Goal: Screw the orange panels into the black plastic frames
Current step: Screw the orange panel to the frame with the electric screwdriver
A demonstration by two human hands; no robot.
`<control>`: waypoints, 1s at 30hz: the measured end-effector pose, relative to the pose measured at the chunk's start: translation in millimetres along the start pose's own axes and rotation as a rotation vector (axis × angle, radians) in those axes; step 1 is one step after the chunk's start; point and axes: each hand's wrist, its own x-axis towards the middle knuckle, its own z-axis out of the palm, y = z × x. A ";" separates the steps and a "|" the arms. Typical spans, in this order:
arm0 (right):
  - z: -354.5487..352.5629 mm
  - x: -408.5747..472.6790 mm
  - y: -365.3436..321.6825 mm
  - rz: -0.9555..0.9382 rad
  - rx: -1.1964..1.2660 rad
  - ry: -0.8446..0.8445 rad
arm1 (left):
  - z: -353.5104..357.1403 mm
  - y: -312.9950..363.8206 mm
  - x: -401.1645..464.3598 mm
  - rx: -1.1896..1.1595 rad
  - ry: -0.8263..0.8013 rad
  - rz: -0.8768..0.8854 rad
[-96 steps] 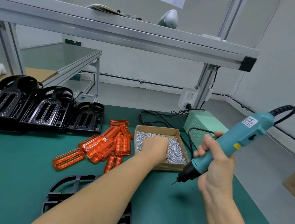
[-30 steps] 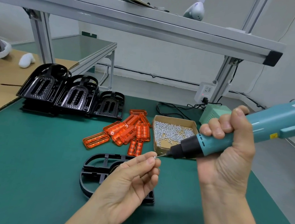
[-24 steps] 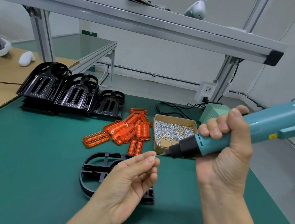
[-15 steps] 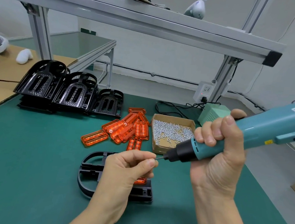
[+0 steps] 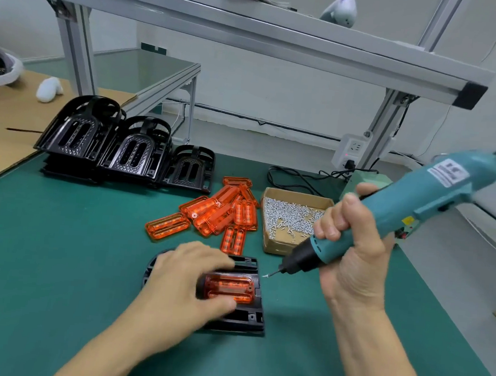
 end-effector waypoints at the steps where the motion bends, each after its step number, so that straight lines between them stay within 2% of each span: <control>1: -0.4 0.0 3.7 0.015 -0.030 -0.015 | 3.9 -1.8 -3.6 0.101 -0.084 0.038; 3: -0.2 -0.2 10.0 0.040 -0.080 -0.040 | 14.3 -7.0 -9.6 0.259 -0.195 0.072; 7: 1.4 -2.1 20.2 0.056 -0.168 -0.090 | 23.5 -13.1 -10.5 0.412 -0.197 0.124; 22: 4.4 -0.1 38.4 0.038 -0.335 -0.231 | 27.4 -13.3 -7.8 0.440 -0.163 0.155; 30: 21.4 5.4 46.2 0.090 -0.469 -0.451 | 27.4 -10.8 -6.8 0.468 -0.170 0.146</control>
